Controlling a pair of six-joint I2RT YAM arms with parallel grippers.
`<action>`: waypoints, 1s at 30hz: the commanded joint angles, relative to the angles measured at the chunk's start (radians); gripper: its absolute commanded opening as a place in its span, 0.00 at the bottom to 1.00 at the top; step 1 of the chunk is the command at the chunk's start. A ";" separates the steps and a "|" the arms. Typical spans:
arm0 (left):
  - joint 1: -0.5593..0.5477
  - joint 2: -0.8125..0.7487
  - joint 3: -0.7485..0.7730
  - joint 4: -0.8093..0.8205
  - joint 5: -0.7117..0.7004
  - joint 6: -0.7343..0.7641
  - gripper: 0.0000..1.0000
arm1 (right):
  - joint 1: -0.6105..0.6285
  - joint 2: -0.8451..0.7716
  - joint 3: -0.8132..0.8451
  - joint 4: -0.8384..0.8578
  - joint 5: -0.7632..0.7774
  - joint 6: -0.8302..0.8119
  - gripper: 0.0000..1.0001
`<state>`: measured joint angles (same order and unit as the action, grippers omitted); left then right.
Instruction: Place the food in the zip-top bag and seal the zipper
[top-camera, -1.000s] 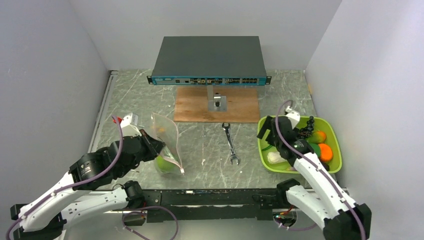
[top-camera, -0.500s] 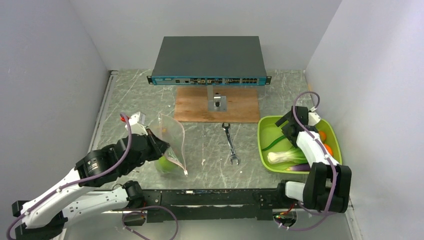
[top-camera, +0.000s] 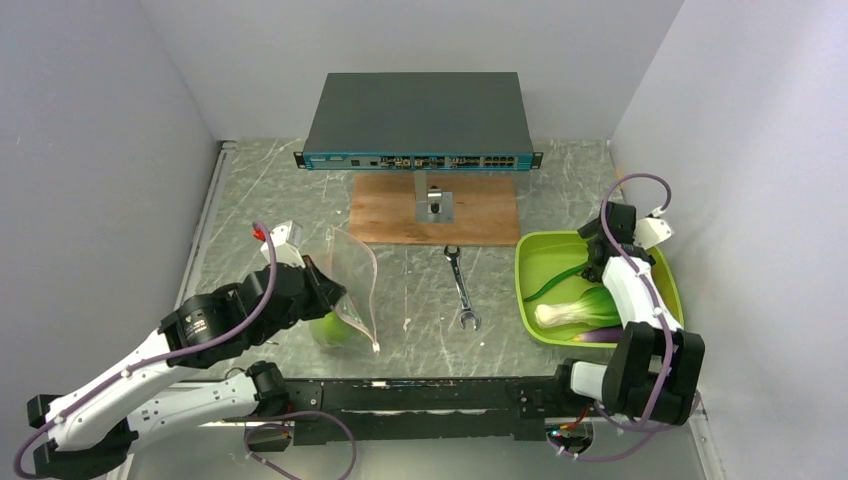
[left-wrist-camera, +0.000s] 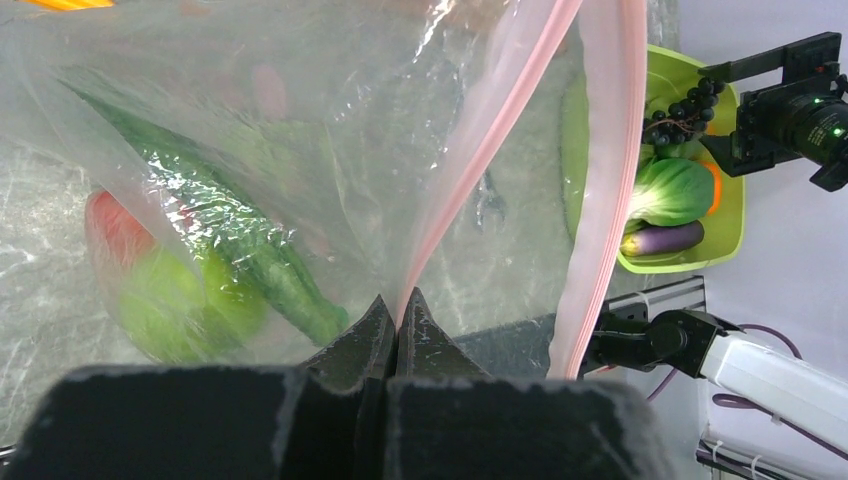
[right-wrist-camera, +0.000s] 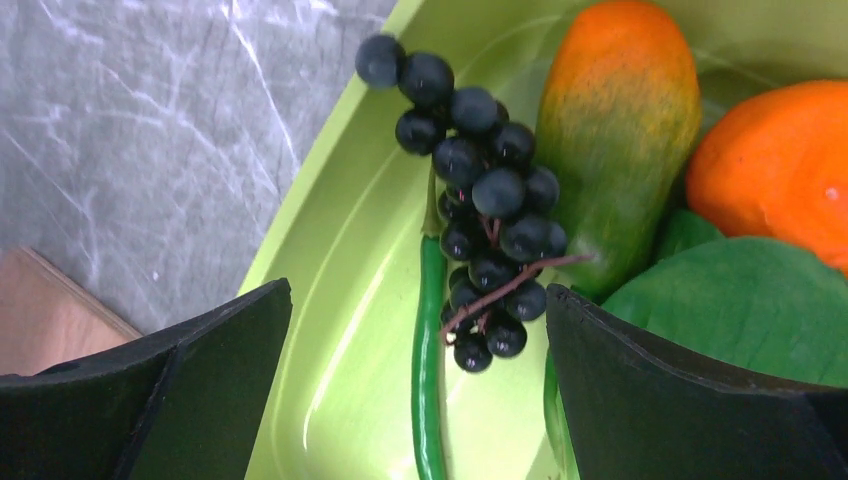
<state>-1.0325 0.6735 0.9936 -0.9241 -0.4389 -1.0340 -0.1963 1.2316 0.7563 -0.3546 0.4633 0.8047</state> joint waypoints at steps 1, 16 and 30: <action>0.000 0.023 0.056 0.016 0.019 0.017 0.00 | -0.044 0.041 0.003 0.111 -0.011 0.001 0.99; -0.001 0.025 0.050 0.038 0.064 0.010 0.00 | -0.072 0.242 -0.020 0.188 -0.210 0.038 0.85; 0.000 -0.020 -0.009 0.061 0.073 0.011 0.00 | -0.074 -0.006 0.019 0.040 -0.144 -0.019 0.00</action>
<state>-1.0325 0.6823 0.9977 -0.9058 -0.3698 -1.0328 -0.2687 1.3544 0.7265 -0.2619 0.2802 0.8097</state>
